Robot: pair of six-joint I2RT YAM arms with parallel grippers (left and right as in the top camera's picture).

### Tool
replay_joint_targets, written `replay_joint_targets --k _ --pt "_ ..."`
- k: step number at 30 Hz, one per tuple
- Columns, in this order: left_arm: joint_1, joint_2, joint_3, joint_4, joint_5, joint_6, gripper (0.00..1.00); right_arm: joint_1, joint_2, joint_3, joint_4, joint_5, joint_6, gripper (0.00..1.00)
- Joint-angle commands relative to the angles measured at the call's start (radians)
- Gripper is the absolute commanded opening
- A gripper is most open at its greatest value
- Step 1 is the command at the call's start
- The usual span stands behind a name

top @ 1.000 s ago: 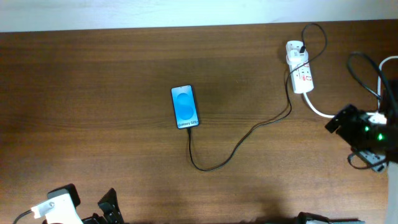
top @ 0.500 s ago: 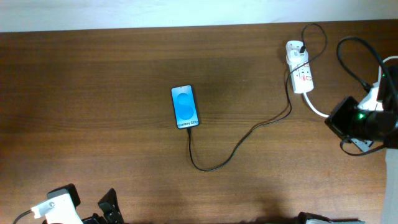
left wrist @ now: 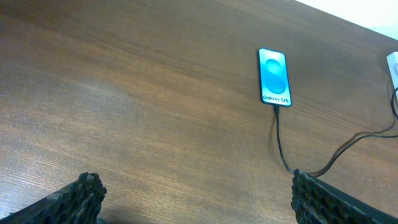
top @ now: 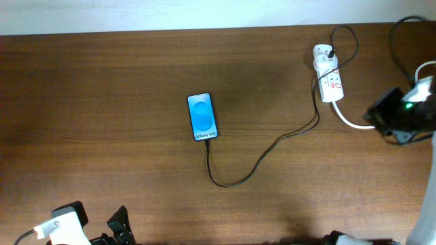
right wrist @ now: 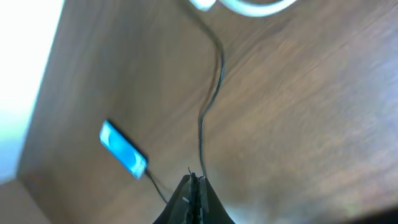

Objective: Plug charger to phone and switch on socket
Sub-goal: 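Move the right gripper to the white power strip's orange switch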

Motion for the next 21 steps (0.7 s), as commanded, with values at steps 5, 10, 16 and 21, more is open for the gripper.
replay_joint_targets --k 5,10,16,21 --pt "0.000 -0.003 -0.001 -0.001 -0.011 0.012 0.99 -0.164 0.222 0.031 0.163 -0.205 -0.002 0.04" --pt "0.000 -0.003 -0.001 0.000 -0.011 0.012 0.99 -0.148 0.407 0.031 0.377 -0.325 0.003 0.04" --pt "0.000 -0.003 -0.001 0.000 -0.011 0.012 0.99 -0.110 0.560 0.031 0.633 -0.336 0.055 0.04" --pt "0.000 -0.003 -0.001 0.000 -0.011 0.012 0.99 -0.054 0.659 0.031 0.790 -0.334 0.148 0.04"
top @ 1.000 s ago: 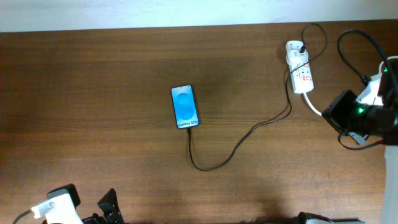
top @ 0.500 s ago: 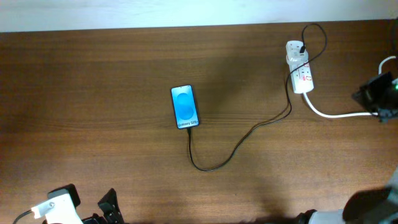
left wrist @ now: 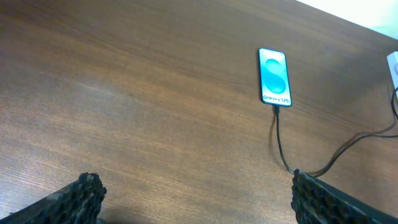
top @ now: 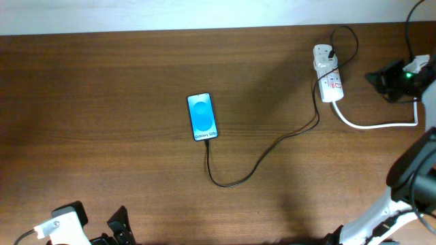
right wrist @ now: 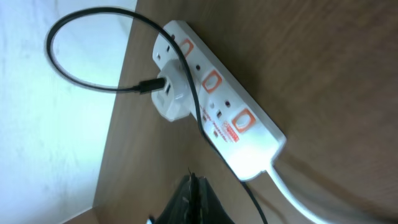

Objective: Plug charger to phone and switch on socket
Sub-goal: 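Move the right gripper to the white power strip's orange switch, then press the orange switch on the power strip with the right gripper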

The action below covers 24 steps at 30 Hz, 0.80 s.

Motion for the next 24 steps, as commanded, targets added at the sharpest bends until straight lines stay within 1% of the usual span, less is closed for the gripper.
replay_joint_targets --k 1,2,5,8,12,16,20,24 --pt "0.000 -0.003 0.000 -0.001 -0.011 0.012 0.99 0.056 0.075 0.016 0.093 -0.012 0.088 0.04" --pt "0.000 -0.003 0.000 -0.001 -0.011 0.012 0.99 0.069 0.096 0.016 0.131 0.014 0.093 0.04" --pt "0.000 -0.003 0.000 -0.001 -0.011 0.012 0.99 0.095 0.126 0.016 0.166 0.113 0.116 0.04" --pt "0.000 -0.003 0.000 -0.001 -0.011 0.012 1.00 0.114 0.154 0.016 0.198 0.132 0.125 0.04" --pt "0.000 -0.003 0.000 -0.001 -0.011 0.012 0.99 0.122 0.184 0.016 0.205 0.200 0.175 0.04" --pt "0.000 -0.003 0.000 -0.001 -0.011 0.012 0.99 0.121 0.215 0.016 0.251 0.202 0.189 0.04" --pt "0.000 -0.003 0.000 -0.001 -0.011 0.012 0.99 0.131 0.251 0.016 0.268 0.195 0.250 0.04" --pt "0.000 -0.003 0.000 -0.001 -0.011 0.012 0.99 0.148 0.271 0.016 0.307 0.172 0.270 0.04"
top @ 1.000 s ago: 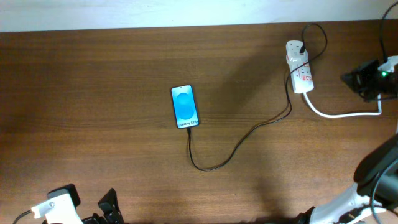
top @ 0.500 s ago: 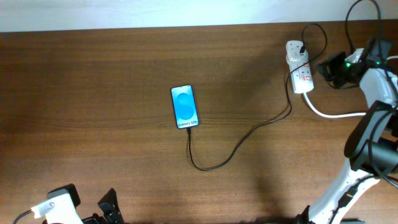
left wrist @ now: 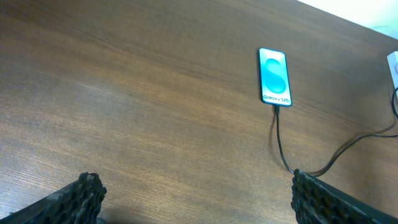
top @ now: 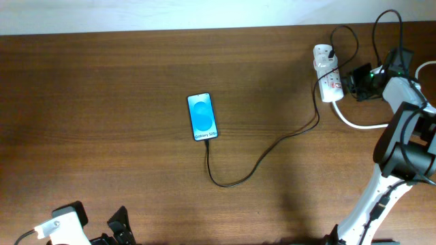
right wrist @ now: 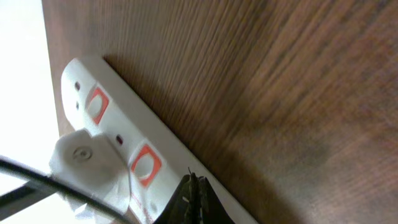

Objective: Plug charger to phone and switch on socket
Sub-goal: 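Press the orange switch on the power strip with the right gripper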

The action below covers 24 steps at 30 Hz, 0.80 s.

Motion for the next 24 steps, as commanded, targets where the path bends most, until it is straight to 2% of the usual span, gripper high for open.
replay_joint_targets --k 1,24 --pt "0.000 -0.003 0.000 0.000 -0.011 0.012 0.99 0.024 0.023 0.016 0.031 -0.018 0.032 0.04" --pt "0.000 -0.003 0.000 0.000 -0.011 0.012 0.99 0.039 0.028 0.016 0.143 -0.039 0.084 0.04"
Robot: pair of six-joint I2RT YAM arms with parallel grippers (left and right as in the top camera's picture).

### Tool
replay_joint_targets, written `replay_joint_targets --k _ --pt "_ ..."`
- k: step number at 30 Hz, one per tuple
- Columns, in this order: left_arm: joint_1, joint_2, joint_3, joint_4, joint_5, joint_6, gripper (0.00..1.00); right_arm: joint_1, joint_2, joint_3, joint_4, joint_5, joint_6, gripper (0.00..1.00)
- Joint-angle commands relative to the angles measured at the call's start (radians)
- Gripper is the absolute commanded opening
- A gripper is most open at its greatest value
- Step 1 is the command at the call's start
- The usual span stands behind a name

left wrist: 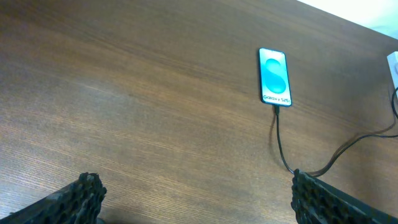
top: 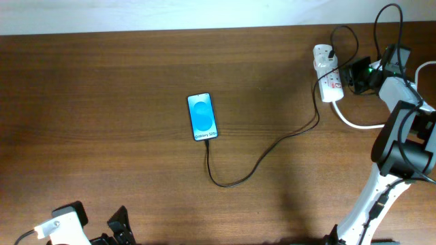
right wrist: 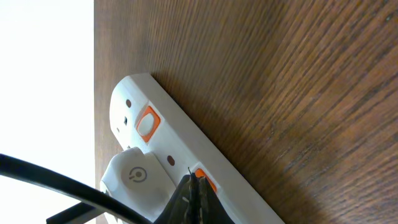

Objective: Plug charger to phone and switch on socket
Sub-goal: 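Press the orange switch on the power strip with the right gripper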

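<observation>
A phone [top: 202, 116] with a lit blue screen lies flat mid-table, a black charger cable [top: 262, 158] plugged into its near end and running to a white adapter [right wrist: 134, 180] in the white power strip [top: 328, 82] at the far right. My right gripper [right wrist: 191, 180] is shut, its tips at an orange rocker switch [right wrist: 205, 180] beside the adapter. A second orange switch [right wrist: 147, 122] shows farther along the strip. My left gripper [left wrist: 193, 196] hangs open over bare wood near the front edge, the phone [left wrist: 274, 76] far ahead of it.
The strip's thick white cord [top: 364, 124] curves off to the right edge, and black cable loops [top: 347, 37] rise behind the strip. The table's back edge meets a white wall just beyond the strip.
My right gripper moved slightly along the strip: its shut tips were just short of the strip's side and now sit on the orange switch beside the adapter. The left arm has not moved.
My right gripper was shut off the table's right side with the phone plugged in. It then stood right of the strip, then close against the strip's side, and now its tips touch a switch. The left gripper stayed open throughout.
</observation>
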Motion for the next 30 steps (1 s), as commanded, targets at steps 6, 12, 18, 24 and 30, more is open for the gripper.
replay_joint_targets --k 6,12,18,24,30 --pt "0.000 -0.003 0.000 0.000 -0.011 0.012 0.99 0.050 0.045 0.016 0.007 -0.014 0.008 0.04" --pt "0.000 -0.003 0.000 0.000 -0.011 0.012 0.99 0.056 0.045 0.016 0.042 -0.028 0.009 0.04" --pt "0.000 -0.003 0.000 0.000 -0.011 0.012 0.99 0.056 0.045 0.016 0.040 -0.068 0.054 0.04" --pt "0.000 -0.003 0.000 0.000 -0.011 0.012 0.99 0.056 0.049 0.016 -0.010 -0.062 0.050 0.04" --pt "0.000 -0.003 0.000 0.000 -0.011 0.012 0.99 0.056 0.058 0.016 -0.069 -0.040 0.040 0.04"
